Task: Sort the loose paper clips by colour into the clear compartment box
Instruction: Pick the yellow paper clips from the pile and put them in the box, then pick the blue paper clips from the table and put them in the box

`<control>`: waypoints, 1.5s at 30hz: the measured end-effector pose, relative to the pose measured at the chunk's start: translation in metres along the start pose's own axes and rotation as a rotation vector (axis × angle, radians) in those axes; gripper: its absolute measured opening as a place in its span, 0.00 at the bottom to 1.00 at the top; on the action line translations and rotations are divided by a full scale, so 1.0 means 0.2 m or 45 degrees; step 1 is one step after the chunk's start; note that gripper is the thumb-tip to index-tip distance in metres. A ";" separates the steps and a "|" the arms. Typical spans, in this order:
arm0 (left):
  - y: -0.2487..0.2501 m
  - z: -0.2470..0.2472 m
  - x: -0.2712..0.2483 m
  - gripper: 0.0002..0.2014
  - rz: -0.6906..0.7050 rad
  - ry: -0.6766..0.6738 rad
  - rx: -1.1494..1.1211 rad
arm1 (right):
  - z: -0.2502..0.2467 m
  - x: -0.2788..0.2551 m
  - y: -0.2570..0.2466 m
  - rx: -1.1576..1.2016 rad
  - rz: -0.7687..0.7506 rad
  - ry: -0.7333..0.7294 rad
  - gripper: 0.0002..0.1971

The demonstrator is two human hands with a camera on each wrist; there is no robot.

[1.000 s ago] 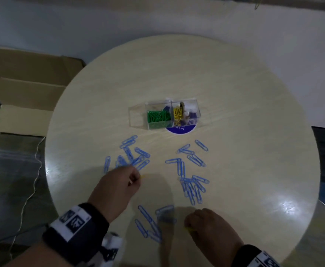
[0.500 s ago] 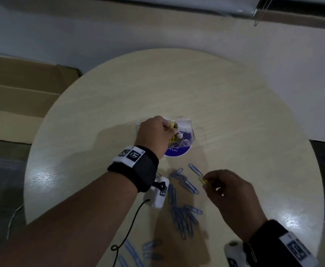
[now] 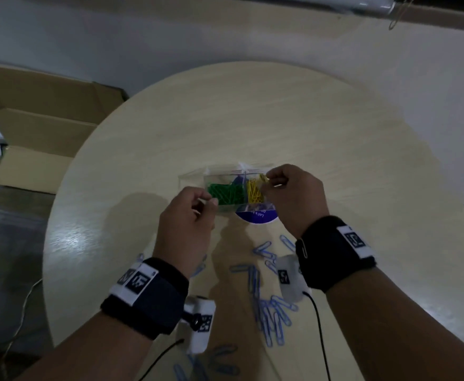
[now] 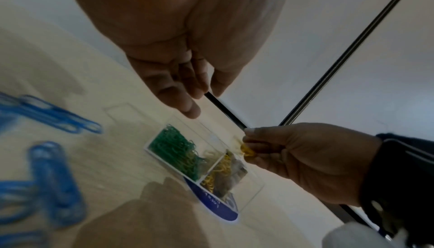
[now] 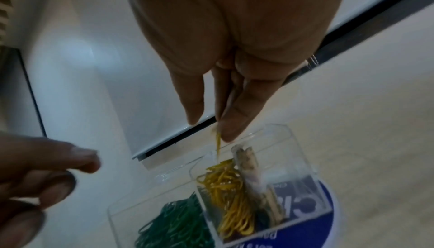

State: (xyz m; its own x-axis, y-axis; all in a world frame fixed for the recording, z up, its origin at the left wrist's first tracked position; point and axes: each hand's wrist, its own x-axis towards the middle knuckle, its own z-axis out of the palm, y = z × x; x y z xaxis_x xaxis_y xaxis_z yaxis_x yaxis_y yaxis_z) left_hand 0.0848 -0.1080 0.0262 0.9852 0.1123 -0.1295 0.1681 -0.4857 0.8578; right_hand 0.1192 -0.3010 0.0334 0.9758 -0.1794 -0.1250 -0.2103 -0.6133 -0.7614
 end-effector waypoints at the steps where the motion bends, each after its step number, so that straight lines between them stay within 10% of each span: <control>1: -0.02 -0.03 -0.02 0.03 -0.013 0.018 -0.020 | 0.00 0.00 -0.01 -0.051 -0.030 -0.024 0.07; 7: -0.26 -0.27 -0.15 0.02 0.072 0.042 0.341 | -0.14 -0.24 0.18 -0.261 -0.176 0.260 0.07; 13: -0.55 -0.45 -0.27 0.19 0.045 -0.053 0.926 | -0.01 -0.55 0.48 -0.643 -0.081 -0.080 0.24; 21: -0.46 -0.24 -0.37 0.23 0.300 -0.319 0.676 | 0.16 -0.73 0.34 -0.442 -0.284 -0.325 0.21; 25: -0.28 -0.21 -0.21 0.18 0.289 -0.219 0.535 | 0.00 -0.40 0.26 -0.089 -0.056 0.124 0.19; 30: -0.09 -0.11 0.07 0.23 0.105 -0.278 0.428 | 0.01 -0.13 0.25 0.290 0.314 -0.014 0.36; 39: -0.16 -0.13 0.05 0.23 0.016 -0.426 0.350 | 0.13 -0.42 0.23 0.363 0.287 0.039 0.11; 45: -0.41 -0.34 -0.16 0.13 0.032 -0.015 0.619 | 0.08 -0.88 0.35 -0.521 0.211 0.063 0.43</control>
State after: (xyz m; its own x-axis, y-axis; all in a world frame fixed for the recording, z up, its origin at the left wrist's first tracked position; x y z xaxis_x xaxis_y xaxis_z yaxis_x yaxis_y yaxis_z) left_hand 0.0362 -0.0121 -0.0066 0.9890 0.0870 -0.1196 0.1377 -0.8370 0.5296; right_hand -0.0657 -0.2992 -0.0080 0.9250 -0.3314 -0.1861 -0.3798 -0.8254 -0.4178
